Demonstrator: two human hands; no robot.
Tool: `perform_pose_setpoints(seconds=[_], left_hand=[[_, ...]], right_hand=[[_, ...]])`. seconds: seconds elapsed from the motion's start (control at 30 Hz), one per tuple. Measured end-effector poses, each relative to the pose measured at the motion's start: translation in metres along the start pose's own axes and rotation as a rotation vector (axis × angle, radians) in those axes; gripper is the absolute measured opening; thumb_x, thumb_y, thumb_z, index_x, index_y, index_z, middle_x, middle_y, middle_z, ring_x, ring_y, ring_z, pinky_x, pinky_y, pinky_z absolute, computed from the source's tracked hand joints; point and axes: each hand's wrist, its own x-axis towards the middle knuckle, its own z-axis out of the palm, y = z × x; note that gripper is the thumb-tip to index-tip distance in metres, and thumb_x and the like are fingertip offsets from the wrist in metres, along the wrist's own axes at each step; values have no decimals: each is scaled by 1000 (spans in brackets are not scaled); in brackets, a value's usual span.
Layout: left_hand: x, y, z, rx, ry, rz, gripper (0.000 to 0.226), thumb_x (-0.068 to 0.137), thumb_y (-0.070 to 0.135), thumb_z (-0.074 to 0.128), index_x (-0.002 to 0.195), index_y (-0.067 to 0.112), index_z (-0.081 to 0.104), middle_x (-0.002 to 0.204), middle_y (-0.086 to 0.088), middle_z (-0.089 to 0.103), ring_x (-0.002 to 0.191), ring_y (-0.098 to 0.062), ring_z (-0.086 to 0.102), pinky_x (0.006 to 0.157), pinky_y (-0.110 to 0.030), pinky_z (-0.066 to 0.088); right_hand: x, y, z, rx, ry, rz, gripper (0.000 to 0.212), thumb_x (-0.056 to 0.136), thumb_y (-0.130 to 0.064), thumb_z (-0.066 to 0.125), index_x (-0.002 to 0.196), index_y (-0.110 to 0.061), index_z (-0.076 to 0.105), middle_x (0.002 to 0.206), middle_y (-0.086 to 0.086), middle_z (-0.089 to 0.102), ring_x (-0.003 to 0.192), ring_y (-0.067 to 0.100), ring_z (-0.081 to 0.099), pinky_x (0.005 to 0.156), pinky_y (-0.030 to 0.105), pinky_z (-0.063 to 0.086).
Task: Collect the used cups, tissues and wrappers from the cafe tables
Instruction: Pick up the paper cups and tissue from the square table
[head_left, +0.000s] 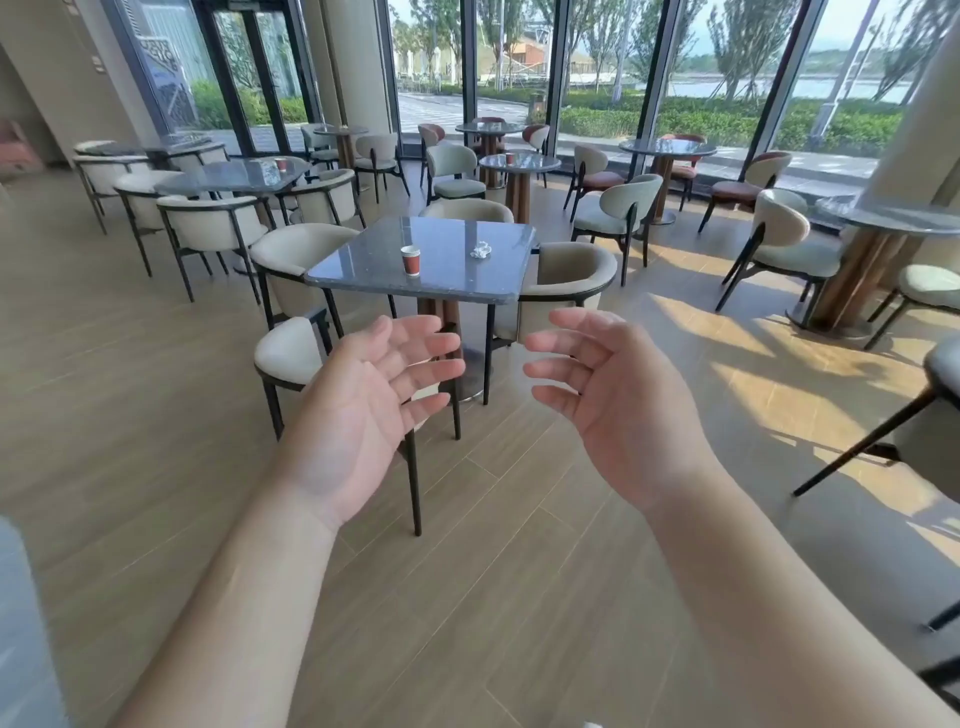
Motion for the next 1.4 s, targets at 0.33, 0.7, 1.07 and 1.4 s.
perform_pose_setpoints(seconds=[0.33,0.7,1.07,1.4], left_hand=[[159,-45,78,71,44,-52,36,76,51,65,98,27,80,113,-4,75,105,-19,72,80,-30,55],[275,-80,126,55,97,-62,29,86,40,56,99,23,75,107,-3,76,99,-17,72,84,-34,51],[373,-105,82,22,151,-49,28,86,39,57,100,23,75,106,-4,76,98,-16,72,85,-35,51],[532,-115,-8,-22,141,-59,30,85,40,56,102,23,73,107,-1,75,97,-13,72,84,-33,49]], right_hand=[[141,-33,-112,55,12,10,24,86,-27,51,94,-20,73,93,8,75,78,20,70,65,27,55],[242,-53,-184,75,-30,7,28,85,-28,50,101,-17,70,98,9,74,83,22,69,69,29,55],[353,-11,-185,61,-20,85,30,83,-28,54,103,-13,70,96,10,75,81,22,69,68,30,56],[520,35,-147,-34,-9,106,26,84,-29,54,98,-16,70,96,10,74,78,21,69,68,28,55]])
